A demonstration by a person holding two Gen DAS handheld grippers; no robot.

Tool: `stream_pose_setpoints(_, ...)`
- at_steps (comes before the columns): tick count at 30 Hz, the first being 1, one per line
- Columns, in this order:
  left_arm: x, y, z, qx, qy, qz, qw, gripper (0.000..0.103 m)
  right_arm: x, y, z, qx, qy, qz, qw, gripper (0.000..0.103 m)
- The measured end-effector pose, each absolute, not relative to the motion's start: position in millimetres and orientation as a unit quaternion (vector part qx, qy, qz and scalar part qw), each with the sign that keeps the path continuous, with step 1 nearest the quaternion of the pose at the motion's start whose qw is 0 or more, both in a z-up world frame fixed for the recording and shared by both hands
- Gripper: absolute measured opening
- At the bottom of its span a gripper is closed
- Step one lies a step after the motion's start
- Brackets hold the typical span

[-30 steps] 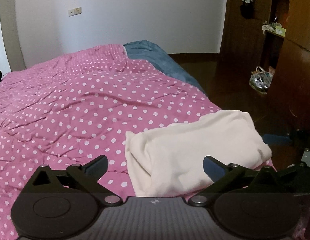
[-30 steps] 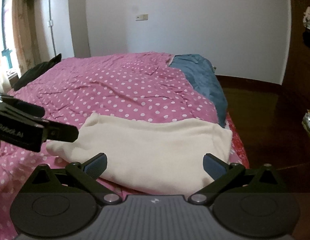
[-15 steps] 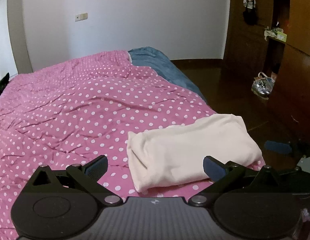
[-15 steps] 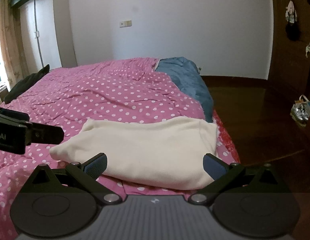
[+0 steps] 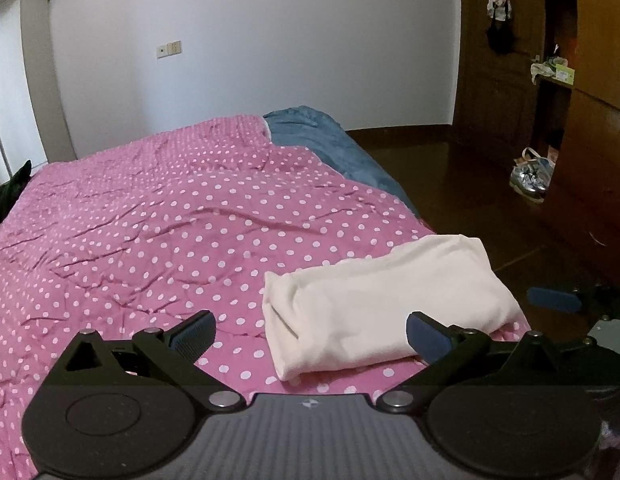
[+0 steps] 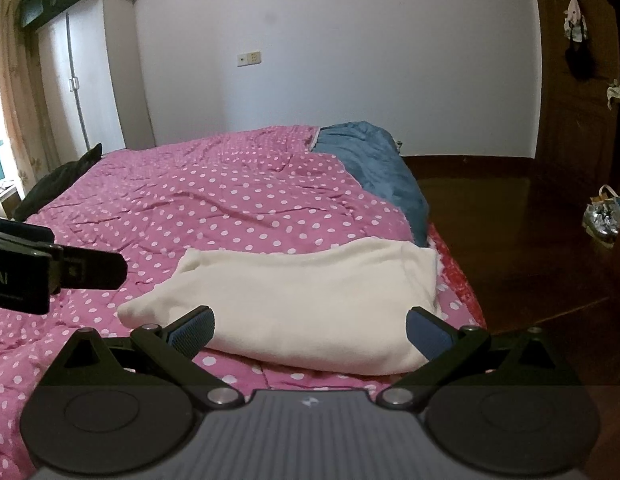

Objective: Fold clothes

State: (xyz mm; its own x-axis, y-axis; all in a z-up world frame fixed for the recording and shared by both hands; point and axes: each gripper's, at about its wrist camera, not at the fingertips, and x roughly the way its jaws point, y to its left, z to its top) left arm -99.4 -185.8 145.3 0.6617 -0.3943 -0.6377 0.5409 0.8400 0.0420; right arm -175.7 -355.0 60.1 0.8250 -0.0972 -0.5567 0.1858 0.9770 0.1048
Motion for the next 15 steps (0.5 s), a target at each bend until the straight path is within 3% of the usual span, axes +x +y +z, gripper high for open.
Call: stream_pose_setpoints(15,-109.2,-186.2,148.8,0.115,0.319,-0.273,0.900,0.103,-179.5,-348.6,58.5,0.082,0.286,-0.076,0.952,0.103)
